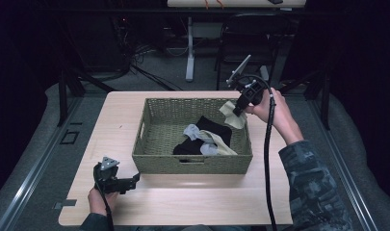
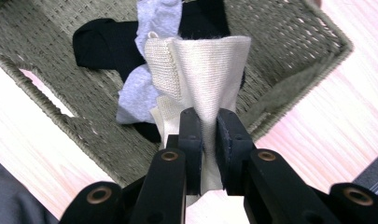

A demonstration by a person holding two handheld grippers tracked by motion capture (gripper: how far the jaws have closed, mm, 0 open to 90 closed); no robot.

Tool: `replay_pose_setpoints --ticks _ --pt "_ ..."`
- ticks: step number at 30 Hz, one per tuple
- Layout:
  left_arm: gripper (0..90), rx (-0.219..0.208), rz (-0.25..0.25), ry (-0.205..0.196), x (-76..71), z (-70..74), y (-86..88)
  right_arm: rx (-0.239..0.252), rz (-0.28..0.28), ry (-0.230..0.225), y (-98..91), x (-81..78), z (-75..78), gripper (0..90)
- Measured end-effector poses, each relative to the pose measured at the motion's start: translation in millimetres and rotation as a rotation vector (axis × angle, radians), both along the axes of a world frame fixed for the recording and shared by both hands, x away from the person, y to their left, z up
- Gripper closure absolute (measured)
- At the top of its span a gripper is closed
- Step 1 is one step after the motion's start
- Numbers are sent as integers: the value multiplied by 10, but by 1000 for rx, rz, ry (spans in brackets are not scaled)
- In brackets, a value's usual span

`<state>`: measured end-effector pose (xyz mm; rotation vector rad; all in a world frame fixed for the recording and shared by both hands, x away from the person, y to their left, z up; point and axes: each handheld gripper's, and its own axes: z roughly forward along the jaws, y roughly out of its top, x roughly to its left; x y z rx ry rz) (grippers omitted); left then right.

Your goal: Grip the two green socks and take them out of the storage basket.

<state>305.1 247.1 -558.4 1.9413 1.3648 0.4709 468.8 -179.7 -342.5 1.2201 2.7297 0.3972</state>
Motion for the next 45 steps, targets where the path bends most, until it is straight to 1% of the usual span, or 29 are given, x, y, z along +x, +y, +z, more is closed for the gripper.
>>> replay_pose_setpoints --ticks 1,3,6,12,16,17,18,21,23,24,28,29,34,36,39,40,41,43,45 --pt "0 0 0 0 0 0 0 0 -6 7 -22 -3 8 816" --pt "0 2 -1 2 1 0 -2 1 -12 -3 -70 -9 24 816" --pt "0 3 0 1 1 0 -2 2 -28 -5 -147 -19 50 816" --pt "0 2 -1 1 0 0 -1 18 -61 -13 -329 -38 87 815" --pt "0 2 -1 0 -1 2 -1 18 -83 -20 -466 -53 102 815" --pt "0 2 -1 -1 -1 2 -1 20 -98 -21 -538 -60 106 815" --pt "0 1 0 0 0 1 -1 20 -98 -21 -538 -60 106 815" --pt "0 1 -1 0 -1 2 -2 29 -125 -28 -641 -74 96 815" --pt "0 1 -1 0 0 1 -3 29 -133 -22 -711 -75 88 815" --pt "0 2 -1 1 0 1 -3 22 -141 -21 -741 -77 84 815" --pt "0 3 0 0 -2 3 -2 20 -171 -17 -859 -80 39 815" --pt "0 3 0 0 -2 3 -2 13 -174 -10 -890 -75 23 815" --pt "0 3 0 -1 -2 4 -1 7 -226 -4 -1017 -58 -151 815" --pt "0 3 1 -1 -2 3 -2 1 -231 8 -1072 -40 -226 815" --pt "0 3 1 0 -2 4 -3 -12 -255 28 -1162 -13 -383 815" --pt "0 3 1 0 -2 3 -3 0 -267 25 -1183 -9 -452 815" --pt "0 3 1 0 -2 2 -3 -3 -280 28 -1201 -6 -510 815" --pt "0 4 1 0 -3 3 -2 5 -290 43 -1243 5 -630 813" --pt "0 4 2 -1 -3 3 -2 -8 -297 61 -1273 10 -754 811"
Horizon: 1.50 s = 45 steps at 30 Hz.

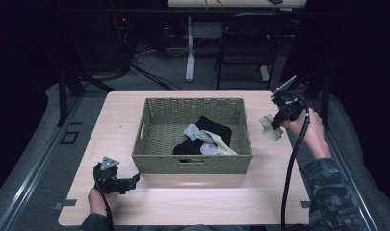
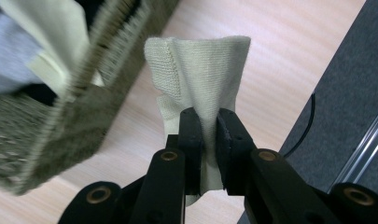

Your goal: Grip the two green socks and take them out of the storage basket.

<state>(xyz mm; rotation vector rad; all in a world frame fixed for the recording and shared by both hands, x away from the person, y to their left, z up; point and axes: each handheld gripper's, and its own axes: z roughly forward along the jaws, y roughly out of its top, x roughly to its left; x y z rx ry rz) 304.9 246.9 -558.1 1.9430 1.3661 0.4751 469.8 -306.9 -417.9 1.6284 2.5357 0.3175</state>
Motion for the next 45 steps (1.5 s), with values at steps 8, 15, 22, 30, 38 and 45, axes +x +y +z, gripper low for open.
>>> replay_pose_setpoints --ticks 8,15,22,30,38,45 --pt "0 -1 0 1 0 -1 1 2 -19 39 -35 12 -429 811" --pt "0 0 0 0 -1 0 2 -5 -25 83 -4 32 -756 806" --pt "0 0 0 0 0 0 1 -10 -34 97 4 39 -871 778" --pt "0 -1 -1 2 2 -3 0 -13 -24 66 -22 13 -649 466" --pt "0 -1 -1 0 -1 2 -2 45 27 13 50 -61 -172 215" --pt "0 -1 0 -1 -1 2 0 47 78 -27 186 -75 184 66"
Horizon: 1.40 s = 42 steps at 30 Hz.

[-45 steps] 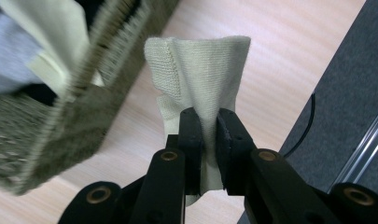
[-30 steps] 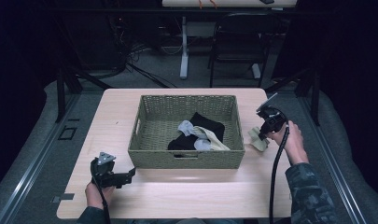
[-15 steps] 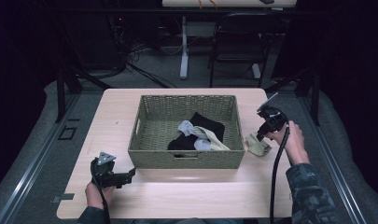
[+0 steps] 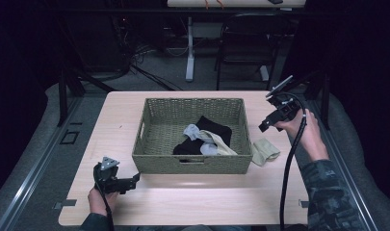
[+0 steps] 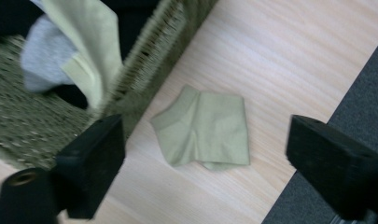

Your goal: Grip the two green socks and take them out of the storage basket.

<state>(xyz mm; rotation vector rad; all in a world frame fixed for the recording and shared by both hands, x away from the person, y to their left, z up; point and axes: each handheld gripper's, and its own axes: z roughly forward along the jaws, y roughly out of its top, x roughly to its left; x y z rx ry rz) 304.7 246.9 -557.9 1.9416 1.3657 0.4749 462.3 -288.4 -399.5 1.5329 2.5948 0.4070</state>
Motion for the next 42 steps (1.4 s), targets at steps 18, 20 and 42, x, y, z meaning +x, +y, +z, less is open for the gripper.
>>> replay_pose_setpoints --ticks 18,20,42 --pt "0 -2 -3 0 0 0 0 39 145 -84 712 63 298 0" --pt "0 -3 -3 1 -1 1 0 44 155 -80 803 81 276 4" --pt "0 -6 -3 -1 -2 4 3 25 231 -29 1384 248 -218 247"
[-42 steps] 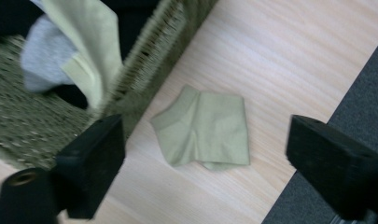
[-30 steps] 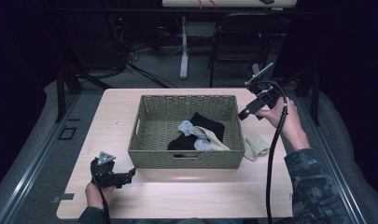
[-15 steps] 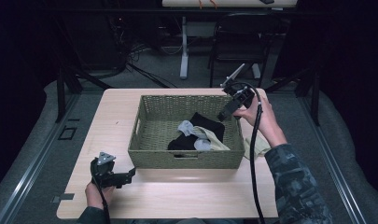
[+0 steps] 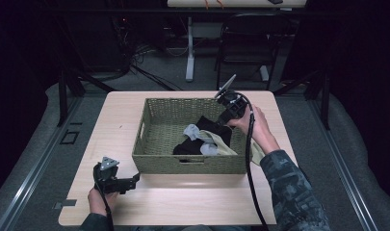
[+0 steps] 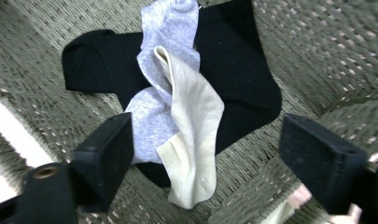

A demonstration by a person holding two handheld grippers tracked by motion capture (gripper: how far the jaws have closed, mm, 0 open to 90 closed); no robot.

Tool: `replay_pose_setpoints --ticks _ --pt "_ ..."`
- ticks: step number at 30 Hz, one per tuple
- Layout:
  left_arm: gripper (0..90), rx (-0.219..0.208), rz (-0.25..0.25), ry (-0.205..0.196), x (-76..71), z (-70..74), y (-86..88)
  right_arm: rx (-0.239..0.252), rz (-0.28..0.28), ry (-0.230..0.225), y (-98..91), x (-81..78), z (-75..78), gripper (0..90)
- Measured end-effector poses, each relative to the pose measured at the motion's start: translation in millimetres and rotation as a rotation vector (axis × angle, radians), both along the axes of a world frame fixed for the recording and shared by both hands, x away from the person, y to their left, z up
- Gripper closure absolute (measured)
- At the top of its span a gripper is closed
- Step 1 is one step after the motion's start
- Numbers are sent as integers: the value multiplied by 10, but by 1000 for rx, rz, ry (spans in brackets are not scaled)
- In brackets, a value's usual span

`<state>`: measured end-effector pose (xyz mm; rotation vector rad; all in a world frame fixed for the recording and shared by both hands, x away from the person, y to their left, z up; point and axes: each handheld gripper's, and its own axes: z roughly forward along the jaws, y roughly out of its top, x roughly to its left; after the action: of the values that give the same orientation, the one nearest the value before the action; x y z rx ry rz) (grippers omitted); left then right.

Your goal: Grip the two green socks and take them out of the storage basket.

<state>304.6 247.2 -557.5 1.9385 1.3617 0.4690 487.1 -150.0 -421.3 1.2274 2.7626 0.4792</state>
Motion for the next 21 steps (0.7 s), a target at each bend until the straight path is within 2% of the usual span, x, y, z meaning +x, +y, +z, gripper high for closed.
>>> replay_pose_setpoints --ticks 3,4,8,10,16,20,21 --pt "0 0 0 0 1 0 -1 9 -9 9 31 7 -106 298" --pt "0 0 -1 0 1 0 -2 -13 6 21 35 18 -129 299" --pt "0 1 -1 1 1 0 -2 -24 18 51 100 31 -288 351" --pt "0 1 0 1 2 -1 -1 -32 28 57 111 40 -316 360" --pt "0 1 -1 0 1 -1 -1 -36 15 79 179 67 -505 433" --pt "0 1 -2 1 2 -3 -2 -59 10 99 215 82 -609 475" --pt "0 1 -1 1 3 -3 -3 -77 25 108 218 97 -623 480"
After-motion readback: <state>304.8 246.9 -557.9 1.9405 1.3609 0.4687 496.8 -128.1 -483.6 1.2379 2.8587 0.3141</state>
